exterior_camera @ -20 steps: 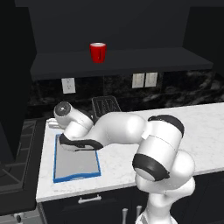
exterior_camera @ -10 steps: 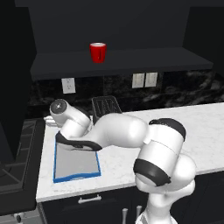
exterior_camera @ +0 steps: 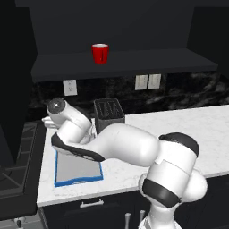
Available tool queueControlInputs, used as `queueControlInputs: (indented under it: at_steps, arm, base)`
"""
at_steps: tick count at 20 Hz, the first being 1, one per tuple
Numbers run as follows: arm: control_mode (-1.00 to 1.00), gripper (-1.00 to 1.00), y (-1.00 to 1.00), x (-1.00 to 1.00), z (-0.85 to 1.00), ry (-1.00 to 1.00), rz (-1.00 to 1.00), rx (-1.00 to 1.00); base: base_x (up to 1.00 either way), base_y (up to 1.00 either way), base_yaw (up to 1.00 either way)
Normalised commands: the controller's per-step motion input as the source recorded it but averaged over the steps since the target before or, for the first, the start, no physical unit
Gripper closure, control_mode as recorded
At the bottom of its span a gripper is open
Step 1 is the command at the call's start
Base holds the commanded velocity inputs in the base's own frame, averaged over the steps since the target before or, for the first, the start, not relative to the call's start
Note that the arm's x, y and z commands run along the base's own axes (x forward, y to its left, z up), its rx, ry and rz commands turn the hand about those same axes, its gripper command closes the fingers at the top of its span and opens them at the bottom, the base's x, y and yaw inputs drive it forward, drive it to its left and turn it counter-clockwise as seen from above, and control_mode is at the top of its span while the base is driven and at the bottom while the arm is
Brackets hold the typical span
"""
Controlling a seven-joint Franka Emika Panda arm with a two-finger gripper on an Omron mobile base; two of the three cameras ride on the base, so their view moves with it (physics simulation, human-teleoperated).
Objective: Pick the kettle from the counter and place it on the tray. Then pick the mug from the cabinet and place it on the tray. Then close the cabinet doors.
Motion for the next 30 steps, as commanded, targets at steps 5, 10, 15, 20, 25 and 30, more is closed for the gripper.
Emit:
queueControlInputs:
  at_steps: [5,10,15,20,25,30]
  arm:
    - [-1.00,-1.00,-0.45,-0.32,0.35,0.03,0.01,0.17]
    - [-1.00,-1.00,-0.33,-0.29,0.56,0.00,0.11,0.14]
    - [-1.00,-1.00,-0.25,-0.24,0.43,-0.12,0.22,-0.04]
    - [-1.00,-1.00,-0.09,-0.13,0.57,-0.21,0.01,-0.19]
    - [-1.00,-1.00,-0.13,-0.08,0.61,-0.08,0.00,-0.12]
    - [-1.00,-1.00,-0.17,0.00,0.66,0.00,0.00,0.00]
  base:
    - [0.00,0.00,0.00]
    - [0.00,0.00,0.00]
    - [0.00,0.00,0.00]
    - [0.00,0.00,0.00]
    - [0.00,0.00,0.00]
    - [0.00,0.00,0.00]
